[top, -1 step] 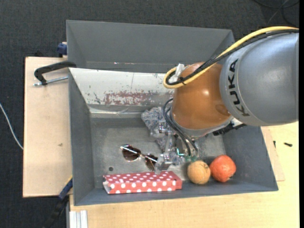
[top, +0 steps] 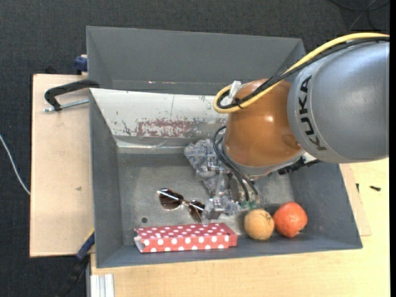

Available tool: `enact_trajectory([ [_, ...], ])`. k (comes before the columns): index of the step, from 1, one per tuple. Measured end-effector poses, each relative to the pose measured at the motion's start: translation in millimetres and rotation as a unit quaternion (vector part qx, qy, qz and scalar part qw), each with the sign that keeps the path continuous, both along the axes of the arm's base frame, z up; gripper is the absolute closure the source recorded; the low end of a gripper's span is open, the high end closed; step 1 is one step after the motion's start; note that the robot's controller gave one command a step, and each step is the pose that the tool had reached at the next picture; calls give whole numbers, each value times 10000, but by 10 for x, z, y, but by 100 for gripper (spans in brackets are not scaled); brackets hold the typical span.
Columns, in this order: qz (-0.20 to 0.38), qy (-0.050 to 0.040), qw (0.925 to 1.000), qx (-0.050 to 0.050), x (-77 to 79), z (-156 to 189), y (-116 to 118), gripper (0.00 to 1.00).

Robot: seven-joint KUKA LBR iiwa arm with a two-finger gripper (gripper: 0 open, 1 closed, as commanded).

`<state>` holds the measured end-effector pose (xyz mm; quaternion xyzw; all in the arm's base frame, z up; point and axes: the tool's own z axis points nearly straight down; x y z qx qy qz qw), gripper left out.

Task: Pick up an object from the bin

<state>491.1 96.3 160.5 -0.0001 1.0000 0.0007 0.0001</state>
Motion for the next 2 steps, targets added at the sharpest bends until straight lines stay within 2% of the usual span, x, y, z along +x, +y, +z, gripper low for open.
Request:
enact_trajectory([
  [1, -1313, -32, 9913, 10, 109, -514, 106, 0],
  [2, -1353, 1, 9908, -8, 37, -488, 300, 0],
])
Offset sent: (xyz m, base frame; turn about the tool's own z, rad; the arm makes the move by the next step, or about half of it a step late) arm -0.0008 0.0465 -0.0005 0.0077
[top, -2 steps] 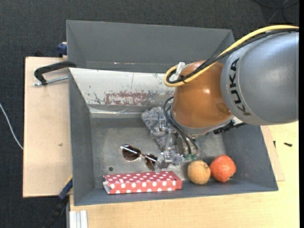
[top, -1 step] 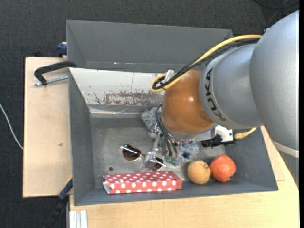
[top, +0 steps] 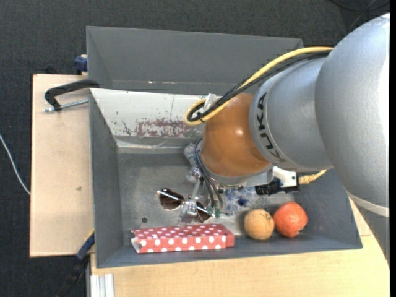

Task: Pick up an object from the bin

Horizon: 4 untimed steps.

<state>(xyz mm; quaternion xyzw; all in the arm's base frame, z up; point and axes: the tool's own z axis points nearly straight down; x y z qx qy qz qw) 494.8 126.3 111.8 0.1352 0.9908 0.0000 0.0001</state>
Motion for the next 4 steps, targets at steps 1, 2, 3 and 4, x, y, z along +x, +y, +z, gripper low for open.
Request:
enact_trajectory([
  [1, 928, -31, 9957, 9, 102, 79, -39, 0],
  [2, -995, 1, 9950, 9, 175, -200, -232, 0],
  [3, -419, -35, 9991, 39, 231, -354, -442, 100],
  [4, -420, -36, 9991, 38, 231, -354, -442, 100],
])
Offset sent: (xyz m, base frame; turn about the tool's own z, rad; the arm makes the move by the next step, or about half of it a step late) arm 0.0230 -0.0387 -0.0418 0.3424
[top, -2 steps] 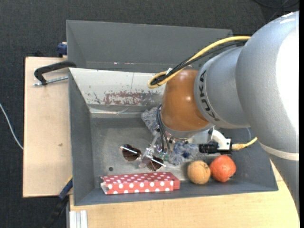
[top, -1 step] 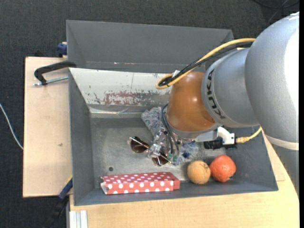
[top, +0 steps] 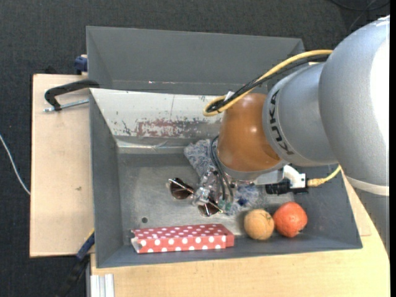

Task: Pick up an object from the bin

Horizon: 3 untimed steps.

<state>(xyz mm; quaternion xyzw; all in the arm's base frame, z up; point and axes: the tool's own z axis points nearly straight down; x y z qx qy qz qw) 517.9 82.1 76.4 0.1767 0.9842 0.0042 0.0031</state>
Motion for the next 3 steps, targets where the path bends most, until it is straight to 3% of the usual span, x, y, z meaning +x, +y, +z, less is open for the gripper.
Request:
enact_trajectory([
  [2, 1, 52, 10000, -29, -42, 205, -19, 100],
  [3, -1, 28, 10000, -30, -24, 405, -19, 100],
])
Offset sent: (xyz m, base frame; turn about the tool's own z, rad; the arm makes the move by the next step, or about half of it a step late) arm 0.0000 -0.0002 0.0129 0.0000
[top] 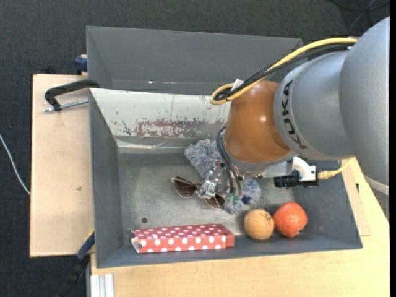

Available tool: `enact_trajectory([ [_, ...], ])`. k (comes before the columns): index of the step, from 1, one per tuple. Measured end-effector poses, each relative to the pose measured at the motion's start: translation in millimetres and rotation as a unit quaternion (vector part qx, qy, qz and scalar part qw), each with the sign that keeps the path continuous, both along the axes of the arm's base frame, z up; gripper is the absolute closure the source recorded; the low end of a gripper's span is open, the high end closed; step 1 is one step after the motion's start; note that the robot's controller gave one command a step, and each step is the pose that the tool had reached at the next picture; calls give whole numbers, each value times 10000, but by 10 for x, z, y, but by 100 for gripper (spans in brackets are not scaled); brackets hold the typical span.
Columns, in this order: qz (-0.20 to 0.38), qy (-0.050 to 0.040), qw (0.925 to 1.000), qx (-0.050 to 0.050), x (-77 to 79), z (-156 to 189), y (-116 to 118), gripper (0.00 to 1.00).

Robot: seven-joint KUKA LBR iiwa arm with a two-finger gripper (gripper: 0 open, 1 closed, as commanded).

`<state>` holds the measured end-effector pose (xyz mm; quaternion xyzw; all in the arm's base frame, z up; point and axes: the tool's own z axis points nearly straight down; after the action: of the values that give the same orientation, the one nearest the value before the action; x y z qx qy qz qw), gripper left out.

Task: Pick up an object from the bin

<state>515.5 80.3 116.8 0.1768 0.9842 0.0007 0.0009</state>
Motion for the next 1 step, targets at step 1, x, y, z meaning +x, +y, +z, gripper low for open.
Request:
enact_trajectory([
  [1, 4, 20, 10000, -5, -11, 176, 0, 100],
])
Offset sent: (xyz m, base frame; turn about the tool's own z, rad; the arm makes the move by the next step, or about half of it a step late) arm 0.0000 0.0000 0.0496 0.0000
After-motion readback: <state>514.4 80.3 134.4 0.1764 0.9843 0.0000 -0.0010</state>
